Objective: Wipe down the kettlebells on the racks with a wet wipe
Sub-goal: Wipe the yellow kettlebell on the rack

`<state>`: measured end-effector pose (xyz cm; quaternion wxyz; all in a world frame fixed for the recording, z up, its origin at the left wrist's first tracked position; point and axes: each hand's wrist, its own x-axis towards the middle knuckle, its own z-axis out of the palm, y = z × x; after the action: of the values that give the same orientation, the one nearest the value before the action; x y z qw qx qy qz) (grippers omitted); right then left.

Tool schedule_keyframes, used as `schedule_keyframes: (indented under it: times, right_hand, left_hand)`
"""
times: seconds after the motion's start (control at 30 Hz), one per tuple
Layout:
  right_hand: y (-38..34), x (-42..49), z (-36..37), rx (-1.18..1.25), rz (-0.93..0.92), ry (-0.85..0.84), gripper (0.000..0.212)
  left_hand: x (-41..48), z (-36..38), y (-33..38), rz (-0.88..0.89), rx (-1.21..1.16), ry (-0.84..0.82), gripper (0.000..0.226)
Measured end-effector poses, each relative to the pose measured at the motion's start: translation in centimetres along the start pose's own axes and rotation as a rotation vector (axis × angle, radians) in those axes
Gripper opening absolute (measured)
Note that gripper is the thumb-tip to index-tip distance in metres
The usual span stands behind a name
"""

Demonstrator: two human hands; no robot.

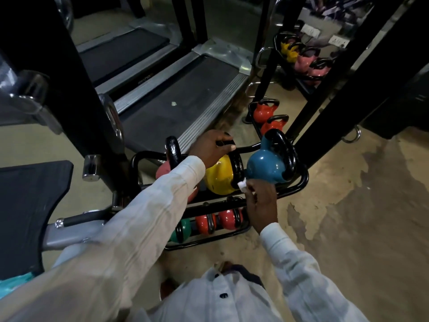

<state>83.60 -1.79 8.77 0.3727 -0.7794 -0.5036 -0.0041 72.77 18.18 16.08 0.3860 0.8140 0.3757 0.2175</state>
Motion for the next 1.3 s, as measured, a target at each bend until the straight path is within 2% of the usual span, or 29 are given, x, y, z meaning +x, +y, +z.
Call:
schedule_keyframes:
  times: [0.1, 0.27, 0.43, 0.53, 0.67, 0.73, 0.9, 1.0, 1.07, 1.1, 1.17, 1.23, 1.3]
  right_hand:
    - [-1.1, 1.2, -0.3, 0.304, 0.098, -0.042, 0.017]
    - [-0.2, 0.6, -0.3, 0.436, 0.099, -0.084, 0.011]
    - [-0.7, 4.6, -1.5, 0.547, 0.102, -0.157, 0.014]
    - [-0.1, 3.5, -1.7, 0.502, 0.013, -0.179, 0.02]
    - [0.0, 2.6, -2.1, 0.356, -0.236, -0.147, 0.022]
    - [-1.4, 4.8, -1.9, 0.312, -0.247, -0.144, 0.018]
    - [-3.8, 10.2, -2.2, 0.335, -0.121, -0.22, 0.016]
    - [-2.8, 7.9, -2.8, 0.168, -0.324, -0.197, 0.02]
    - [-2.2, 6.8, -2.9, 0.111, -0.46, -0.196, 0.02]
    - [-2.5, 7.4, -2.7, 0.129, -0.457, -0.212, 0.019]
    - [-3.8, 10.2, -2.0, 0.189, -0.305, -0.213, 0.015]
    - [-4.4, 13.3, -1.4, 0.233, -0.115, -0.269, 0.018]
    - [-4.4, 14.5, -1.6, 0.222, -0.087, -0.347, 0.017]
  left_hand:
    - [0.2, 0.4, -0.2, -0.025, -0.074, 0.024, 0.034]
    - [0.3, 0.6, 0.1, -0.059, -0.119, 0.066, 0.033]
    - [0.6, 0.4, 0.8, -0.102, -0.185, 0.056, 0.031]
    - [0.5, 0.6, 1.1, -0.116, -0.232, 0.088, 0.031]
    - [0.3, 0.9, 0.9, -0.127, -0.274, 0.117, 0.03]
    - [0.3, 1.2, 0.9, -0.115, -0.27, 0.132, 0.03]
    - [0.3, 1.5, 0.6, -0.092, -0.308, 0.173, 0.023]
    - [-0.2, 2.0, 0.4, -0.085, -0.26, 0.211, 0.022]
    - [-1.6, 2.9, 0.2, -0.055, -0.245, 0.349, 0.023]
    - [-2.6, 3.6, 0.1, -0.052, -0.263, 0.427, 0.023]
    - [-4.9, 5.2, 0.0, -0.068, -0.292, 0.537, 0.021]
    - [-7.0, 6.6, -0.1, -0.065, -0.256, 0.536, 0.02]
    - [-8.6, 7.4, -0.1, -0.002, -0.183, 0.489, 0.02]
